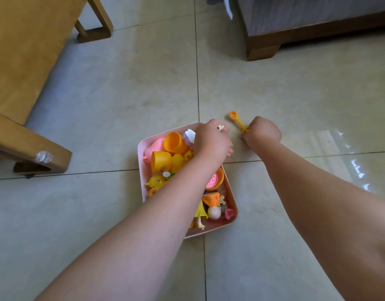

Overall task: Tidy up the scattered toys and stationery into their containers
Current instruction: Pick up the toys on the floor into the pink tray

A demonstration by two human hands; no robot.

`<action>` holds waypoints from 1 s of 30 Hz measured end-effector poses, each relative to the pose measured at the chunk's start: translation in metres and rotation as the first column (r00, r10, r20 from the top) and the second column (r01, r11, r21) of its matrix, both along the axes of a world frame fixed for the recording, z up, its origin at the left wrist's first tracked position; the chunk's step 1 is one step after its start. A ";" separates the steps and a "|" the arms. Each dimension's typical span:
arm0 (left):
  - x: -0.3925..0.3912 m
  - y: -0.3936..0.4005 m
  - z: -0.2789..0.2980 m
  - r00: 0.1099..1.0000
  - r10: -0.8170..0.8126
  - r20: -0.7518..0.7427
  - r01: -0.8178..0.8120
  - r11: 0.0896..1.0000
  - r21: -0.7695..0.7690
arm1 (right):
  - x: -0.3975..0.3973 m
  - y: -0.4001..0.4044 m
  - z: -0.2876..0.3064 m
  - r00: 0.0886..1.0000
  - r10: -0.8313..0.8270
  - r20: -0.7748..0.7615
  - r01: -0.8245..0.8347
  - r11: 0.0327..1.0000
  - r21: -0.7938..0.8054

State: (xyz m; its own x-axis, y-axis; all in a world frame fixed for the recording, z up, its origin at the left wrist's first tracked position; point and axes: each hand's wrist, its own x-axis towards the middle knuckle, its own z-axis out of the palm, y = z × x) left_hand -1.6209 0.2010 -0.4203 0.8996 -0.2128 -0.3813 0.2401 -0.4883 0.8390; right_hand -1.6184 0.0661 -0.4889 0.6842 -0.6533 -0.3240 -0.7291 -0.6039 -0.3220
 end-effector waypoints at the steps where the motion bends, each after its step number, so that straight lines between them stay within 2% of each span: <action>1: 0.001 0.006 0.004 1.000 0.015 0.020 -0.015 1.000 -0.009 | -0.002 0.003 0.004 0.999 -0.005 -0.043 0.005 1.000 -0.005; 3: 0.007 0.014 0.010 0.998 0.065 0.012 -0.064 0.997 -0.039 | -0.006 0.005 0.008 0.995 -0.010 -0.102 0.011 1.000 0.008; 6: 0.014 0.034 0.018 0.991 0.135 -0.012 -0.136 0.989 -0.058 | -0.018 0.011 0.014 0.996 -0.037 -0.084 0.042 0.997 0.064; 10: 0.021 0.070 0.017 0.953 0.259 0.159 -0.266 0.963 0.029 | -0.034 0.023 0.033 0.995 -0.094 -0.023 0.097 0.972 0.215; 13: 0.024 0.095 0.013 0.955 0.230 0.189 -0.265 0.946 0.189 | -0.039 0.037 0.057 0.994 -0.111 0.017 0.098 0.933 0.345; 16: 0.020 0.115 0.016 0.965 0.102 0.242 -0.195 0.896 0.399 | -0.042 0.059 0.083 0.989 -0.126 0.080 0.065 0.847 0.528; 19: 0.015 0.130 0.021 0.981 0.080 0.175 -0.159 0.850 0.503 | -0.045 0.084 0.102 0.997 -0.007 0.079 -0.044 0.778 0.626; 23: 0.002 0.143 0.022 0.993 0.112 0.020 -0.103 0.805 0.585 | -0.051 0.121 0.105 0.964 0.264 -0.030 -0.212 0.830 0.516; 26: -0.006 0.148 0.021 0.992 0.113 0.059 -0.124 0.754 0.645 | -0.053 0.138 0.105 0.925 0.377 -0.043 -0.339 0.872 0.354; 28: -0.006 0.149 0.021 0.986 0.123 0.114 -0.167 0.749 0.641 | -0.053 0.140 0.105 0.940 0.341 -0.014 -0.320 0.896 0.307; 30: -0.005 0.152 0.019 0.980 0.127 0.153 -0.195 0.767 0.611 | -0.054 0.138 0.101 0.972 0.199 0.124 -0.229 0.917 0.327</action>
